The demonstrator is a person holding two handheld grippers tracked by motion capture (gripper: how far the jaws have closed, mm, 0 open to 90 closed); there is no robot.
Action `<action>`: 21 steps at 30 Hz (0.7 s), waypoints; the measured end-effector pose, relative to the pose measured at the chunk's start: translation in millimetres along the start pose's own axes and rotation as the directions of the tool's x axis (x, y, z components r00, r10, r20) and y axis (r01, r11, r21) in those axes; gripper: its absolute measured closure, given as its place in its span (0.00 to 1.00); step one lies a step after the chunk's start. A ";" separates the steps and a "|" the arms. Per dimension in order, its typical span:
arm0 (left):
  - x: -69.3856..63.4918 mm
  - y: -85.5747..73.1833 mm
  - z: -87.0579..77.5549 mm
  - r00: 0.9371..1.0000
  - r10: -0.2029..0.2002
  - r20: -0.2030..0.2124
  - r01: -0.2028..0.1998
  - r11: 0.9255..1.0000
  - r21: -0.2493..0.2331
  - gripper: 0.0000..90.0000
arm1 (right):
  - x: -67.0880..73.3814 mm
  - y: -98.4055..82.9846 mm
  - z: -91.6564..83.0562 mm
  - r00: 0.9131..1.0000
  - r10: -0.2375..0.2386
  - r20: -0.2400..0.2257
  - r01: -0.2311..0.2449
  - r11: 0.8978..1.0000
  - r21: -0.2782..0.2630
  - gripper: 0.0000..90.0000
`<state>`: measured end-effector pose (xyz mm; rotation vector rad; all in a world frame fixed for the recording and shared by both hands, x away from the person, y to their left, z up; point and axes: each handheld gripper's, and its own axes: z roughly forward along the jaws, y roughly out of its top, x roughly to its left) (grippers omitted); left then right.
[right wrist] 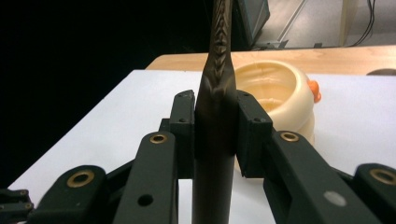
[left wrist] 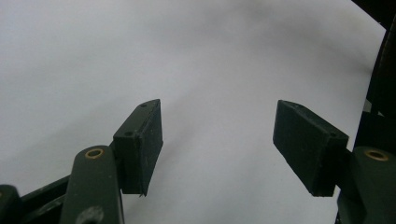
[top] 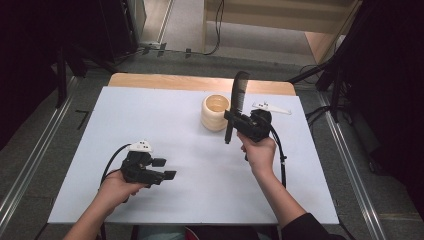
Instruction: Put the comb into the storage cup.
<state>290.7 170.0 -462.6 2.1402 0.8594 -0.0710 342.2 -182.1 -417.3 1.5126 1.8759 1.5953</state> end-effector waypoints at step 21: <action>7.2 -7.3 -5.8 1.000 -0.018 -0.024 0.018 1.000 0.005 0.38 | 3.3 24.5 17.4 1.000 -0.001 0.021 0.002 1.000 -0.019 0.78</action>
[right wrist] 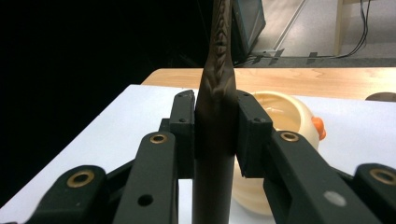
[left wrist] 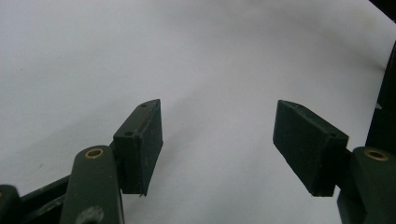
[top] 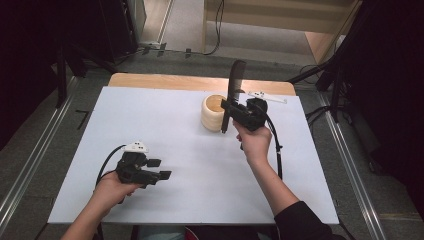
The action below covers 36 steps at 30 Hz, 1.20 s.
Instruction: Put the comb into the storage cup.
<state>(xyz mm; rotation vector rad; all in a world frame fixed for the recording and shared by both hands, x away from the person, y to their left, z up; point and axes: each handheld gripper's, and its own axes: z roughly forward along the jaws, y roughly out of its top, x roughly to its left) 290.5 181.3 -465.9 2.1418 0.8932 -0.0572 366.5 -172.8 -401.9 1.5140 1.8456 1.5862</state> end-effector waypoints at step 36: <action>4.7 -3.6 -3.4 1.000 -0.011 -0.002 0.011 1.000 0.002 0.38 | -8.2 48.4 34.2 0.997 -0.016 0.076 0.019 0.999 -0.039 0.78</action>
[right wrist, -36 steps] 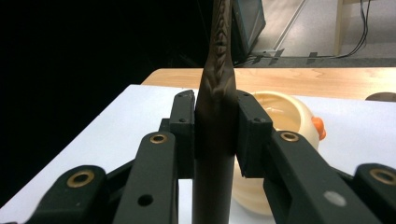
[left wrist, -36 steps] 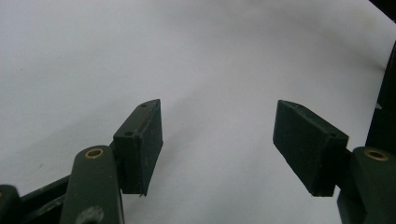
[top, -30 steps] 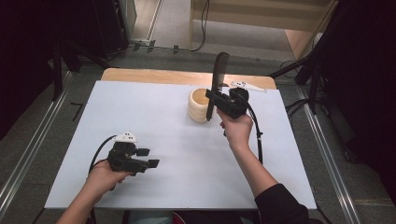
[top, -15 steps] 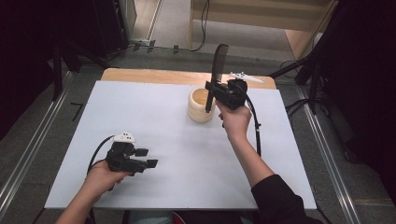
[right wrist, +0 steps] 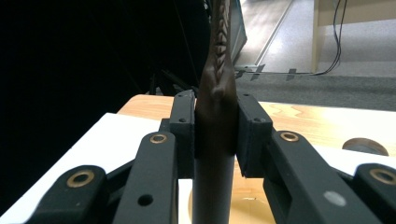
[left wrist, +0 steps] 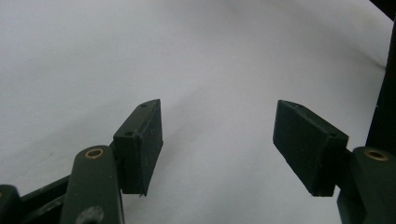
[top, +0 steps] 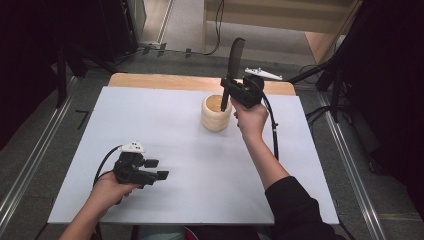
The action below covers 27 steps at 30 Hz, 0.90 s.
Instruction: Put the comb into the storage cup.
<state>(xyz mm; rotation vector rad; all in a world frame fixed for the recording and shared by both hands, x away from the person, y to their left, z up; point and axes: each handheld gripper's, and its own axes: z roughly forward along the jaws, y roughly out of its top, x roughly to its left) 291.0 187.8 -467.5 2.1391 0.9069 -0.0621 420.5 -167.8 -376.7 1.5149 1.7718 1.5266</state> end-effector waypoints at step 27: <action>-0.1 -0.9 2.3 1.000 0.002 0.020 -0.002 1.000 0.006 0.38 | -12.1 -4.7 39.0 0.998 -0.030 0.054 0.030 1.000 0.005 0.78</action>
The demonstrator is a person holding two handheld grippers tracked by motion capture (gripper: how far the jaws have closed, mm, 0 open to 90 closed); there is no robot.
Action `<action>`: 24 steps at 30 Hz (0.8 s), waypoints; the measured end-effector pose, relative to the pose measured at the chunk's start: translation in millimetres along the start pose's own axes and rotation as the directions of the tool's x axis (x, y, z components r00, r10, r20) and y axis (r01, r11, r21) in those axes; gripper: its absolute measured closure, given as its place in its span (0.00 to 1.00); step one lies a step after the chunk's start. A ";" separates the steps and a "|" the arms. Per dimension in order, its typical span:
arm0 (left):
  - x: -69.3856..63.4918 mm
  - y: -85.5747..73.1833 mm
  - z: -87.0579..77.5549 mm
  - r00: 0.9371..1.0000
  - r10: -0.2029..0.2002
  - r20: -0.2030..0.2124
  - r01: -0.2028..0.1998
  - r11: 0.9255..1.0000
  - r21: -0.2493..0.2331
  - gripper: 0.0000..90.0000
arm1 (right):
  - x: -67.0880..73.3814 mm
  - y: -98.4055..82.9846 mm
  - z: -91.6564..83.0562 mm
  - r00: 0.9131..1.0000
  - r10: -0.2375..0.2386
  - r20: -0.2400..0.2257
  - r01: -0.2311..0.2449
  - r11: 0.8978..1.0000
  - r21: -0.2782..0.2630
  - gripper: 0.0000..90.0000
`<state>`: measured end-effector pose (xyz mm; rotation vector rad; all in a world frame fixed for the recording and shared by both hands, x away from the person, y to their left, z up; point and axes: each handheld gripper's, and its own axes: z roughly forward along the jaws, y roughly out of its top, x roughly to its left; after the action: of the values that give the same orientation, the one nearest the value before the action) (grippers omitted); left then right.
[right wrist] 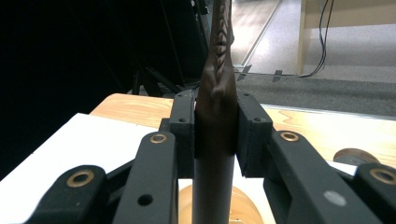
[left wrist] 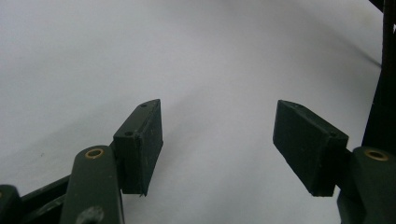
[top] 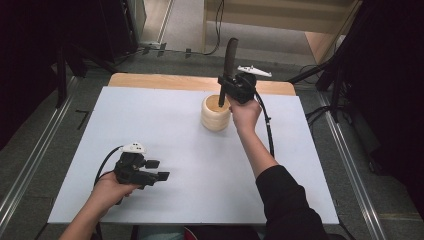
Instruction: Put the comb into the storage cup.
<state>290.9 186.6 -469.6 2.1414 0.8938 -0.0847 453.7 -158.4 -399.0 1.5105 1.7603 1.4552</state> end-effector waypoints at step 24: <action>0.0 -0.2 0.3 1.000 0.001 -0.001 -0.001 1.000 0.002 0.38 | -8.6 -22.7 14.0 1.000 -0.003 -0.007 0.003 1.000 0.029 0.78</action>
<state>290.9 186.5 -470.0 2.1438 0.8934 -0.0845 457.4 -157.0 -426.8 1.5176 1.7947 1.4414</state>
